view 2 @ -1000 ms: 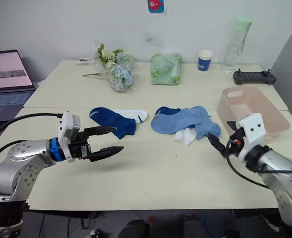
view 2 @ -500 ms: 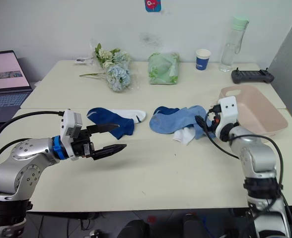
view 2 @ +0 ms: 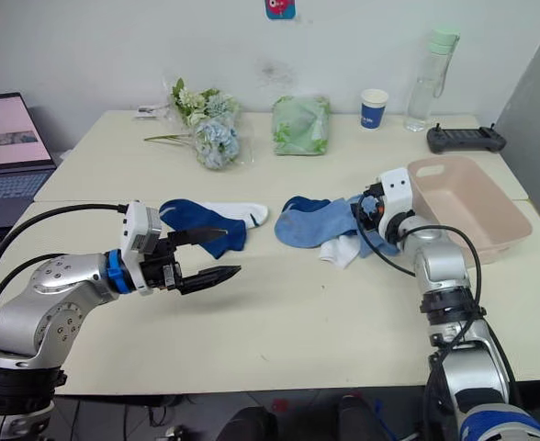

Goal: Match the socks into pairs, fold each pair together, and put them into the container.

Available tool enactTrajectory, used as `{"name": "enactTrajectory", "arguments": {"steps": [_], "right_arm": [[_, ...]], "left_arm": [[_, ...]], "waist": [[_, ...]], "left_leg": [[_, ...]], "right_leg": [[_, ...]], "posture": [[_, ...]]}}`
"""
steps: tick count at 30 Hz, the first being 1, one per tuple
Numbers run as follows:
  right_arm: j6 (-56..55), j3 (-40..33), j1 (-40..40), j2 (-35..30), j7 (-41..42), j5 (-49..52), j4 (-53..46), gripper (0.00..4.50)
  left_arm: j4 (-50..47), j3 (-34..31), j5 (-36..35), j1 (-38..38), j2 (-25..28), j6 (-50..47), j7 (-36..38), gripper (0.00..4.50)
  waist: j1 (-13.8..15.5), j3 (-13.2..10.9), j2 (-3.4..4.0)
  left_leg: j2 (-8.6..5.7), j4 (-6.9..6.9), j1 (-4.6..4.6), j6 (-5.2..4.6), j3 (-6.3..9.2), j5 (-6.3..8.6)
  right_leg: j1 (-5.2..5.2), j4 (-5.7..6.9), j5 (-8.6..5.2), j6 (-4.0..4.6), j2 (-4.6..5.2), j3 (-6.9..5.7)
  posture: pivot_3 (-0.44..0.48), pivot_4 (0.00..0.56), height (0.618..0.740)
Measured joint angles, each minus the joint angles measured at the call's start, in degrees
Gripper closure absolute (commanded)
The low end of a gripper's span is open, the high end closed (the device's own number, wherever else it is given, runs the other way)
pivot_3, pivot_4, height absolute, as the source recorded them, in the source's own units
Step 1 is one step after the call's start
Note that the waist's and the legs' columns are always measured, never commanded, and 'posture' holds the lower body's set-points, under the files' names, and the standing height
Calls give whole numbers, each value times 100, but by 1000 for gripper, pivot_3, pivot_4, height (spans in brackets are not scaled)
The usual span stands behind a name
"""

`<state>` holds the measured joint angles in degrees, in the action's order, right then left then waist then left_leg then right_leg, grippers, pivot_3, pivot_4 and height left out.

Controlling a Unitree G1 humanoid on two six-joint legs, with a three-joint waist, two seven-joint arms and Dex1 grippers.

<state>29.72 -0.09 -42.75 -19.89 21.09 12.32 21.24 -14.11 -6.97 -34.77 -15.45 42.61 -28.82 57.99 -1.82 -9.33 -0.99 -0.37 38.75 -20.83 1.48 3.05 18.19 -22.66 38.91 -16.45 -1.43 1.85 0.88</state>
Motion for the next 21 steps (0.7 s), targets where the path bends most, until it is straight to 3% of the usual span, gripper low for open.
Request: {"name": "enactTrajectory", "arguments": {"steps": [9,15,21], "right_arm": [[-401,-79,-634,308,92,-84,1423,1011],[-527,-312,-722,419,33,-76,1801,1011],[-532,-383,-722,477,88,-18,1802,2964]], "left_arm": [[-142,7,-73,-170,-123,-212,-236,0],[-146,7,-101,-171,-162,-229,-282,0],[-146,7,-117,-221,-179,-228,-292,0]], "waist": [[-6,0,0],[-6,0,1],[-6,0,1]], "left_leg": [[1,1,-3,1,-1,-1],[2,0,-5,2,-1,-1],[2,0,-5,2,-1,-1]], "right_leg": [[-5,2,0,0,0,1],[-7,3,0,0,1,1],[-8,4,0,1,1,0]], "posture": [[0,150,740],[0,150,740],[0,150,740]]}}
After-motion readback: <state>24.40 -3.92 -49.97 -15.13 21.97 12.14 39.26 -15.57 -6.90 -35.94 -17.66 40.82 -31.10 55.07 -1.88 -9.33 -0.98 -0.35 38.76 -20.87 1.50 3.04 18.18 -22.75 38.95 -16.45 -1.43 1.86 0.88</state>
